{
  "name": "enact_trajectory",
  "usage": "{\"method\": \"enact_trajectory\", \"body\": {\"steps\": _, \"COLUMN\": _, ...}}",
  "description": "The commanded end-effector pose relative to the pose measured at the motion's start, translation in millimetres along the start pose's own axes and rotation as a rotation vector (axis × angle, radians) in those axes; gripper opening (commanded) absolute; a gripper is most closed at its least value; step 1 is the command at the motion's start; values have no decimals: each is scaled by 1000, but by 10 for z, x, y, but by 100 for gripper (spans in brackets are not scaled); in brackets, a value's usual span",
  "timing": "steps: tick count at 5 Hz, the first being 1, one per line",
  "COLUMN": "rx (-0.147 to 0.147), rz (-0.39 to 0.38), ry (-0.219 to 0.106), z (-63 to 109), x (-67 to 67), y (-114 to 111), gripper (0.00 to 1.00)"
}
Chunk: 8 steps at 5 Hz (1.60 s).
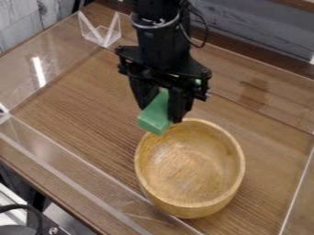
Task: Remove the green block from inside the brown bowl and put it on the table
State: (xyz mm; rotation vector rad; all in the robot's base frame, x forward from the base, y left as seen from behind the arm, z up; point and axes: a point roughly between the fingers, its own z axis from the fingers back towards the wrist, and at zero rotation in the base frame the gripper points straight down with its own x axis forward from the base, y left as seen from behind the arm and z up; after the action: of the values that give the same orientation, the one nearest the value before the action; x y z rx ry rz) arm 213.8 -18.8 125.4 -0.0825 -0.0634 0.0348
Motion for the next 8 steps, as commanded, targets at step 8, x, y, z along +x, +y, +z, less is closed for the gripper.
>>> {"method": "enact_trajectory", "body": {"steps": 8, "rx": -17, "rz": 51, "ry": -86, "z": 33, "x": -22, "y": 189, "gripper": 0}}
